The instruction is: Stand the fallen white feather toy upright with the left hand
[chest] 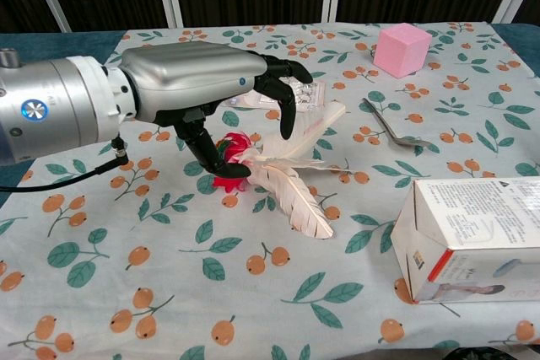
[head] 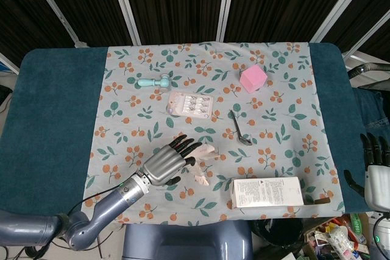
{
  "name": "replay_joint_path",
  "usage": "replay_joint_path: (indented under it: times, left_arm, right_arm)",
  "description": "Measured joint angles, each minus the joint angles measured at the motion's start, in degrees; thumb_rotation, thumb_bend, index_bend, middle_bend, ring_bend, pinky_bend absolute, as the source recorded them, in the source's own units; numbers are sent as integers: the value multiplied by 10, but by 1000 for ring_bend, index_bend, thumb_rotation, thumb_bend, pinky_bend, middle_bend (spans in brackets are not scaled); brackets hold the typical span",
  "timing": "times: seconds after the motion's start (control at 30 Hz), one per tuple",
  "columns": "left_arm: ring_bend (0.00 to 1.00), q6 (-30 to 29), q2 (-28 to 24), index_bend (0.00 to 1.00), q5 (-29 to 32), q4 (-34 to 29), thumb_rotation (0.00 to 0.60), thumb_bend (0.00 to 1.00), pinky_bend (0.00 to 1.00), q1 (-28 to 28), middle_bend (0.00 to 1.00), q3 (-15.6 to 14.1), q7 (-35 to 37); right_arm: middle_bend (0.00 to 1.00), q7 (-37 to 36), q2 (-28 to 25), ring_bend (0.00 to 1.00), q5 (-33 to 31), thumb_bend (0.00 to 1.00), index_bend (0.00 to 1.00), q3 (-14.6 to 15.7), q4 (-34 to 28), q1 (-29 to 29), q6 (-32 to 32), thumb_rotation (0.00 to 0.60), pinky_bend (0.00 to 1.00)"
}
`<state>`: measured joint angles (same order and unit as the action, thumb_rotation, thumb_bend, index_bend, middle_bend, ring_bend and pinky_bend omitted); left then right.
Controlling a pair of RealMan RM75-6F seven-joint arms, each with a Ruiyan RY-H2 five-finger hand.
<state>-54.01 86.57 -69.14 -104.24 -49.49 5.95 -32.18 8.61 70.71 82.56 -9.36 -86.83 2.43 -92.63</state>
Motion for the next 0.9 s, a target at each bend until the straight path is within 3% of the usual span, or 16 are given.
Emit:
replay_joint_path:
  times: [0.9]
  left_arm:
    - [0, -22, 92, 498, -16, 65, 600, 308, 0, -12, 87, 9, -6]
  right_arm:
    - [57, 4, 5, 16, -6, 162, 0, 0, 6, 2, 6, 600, 135]
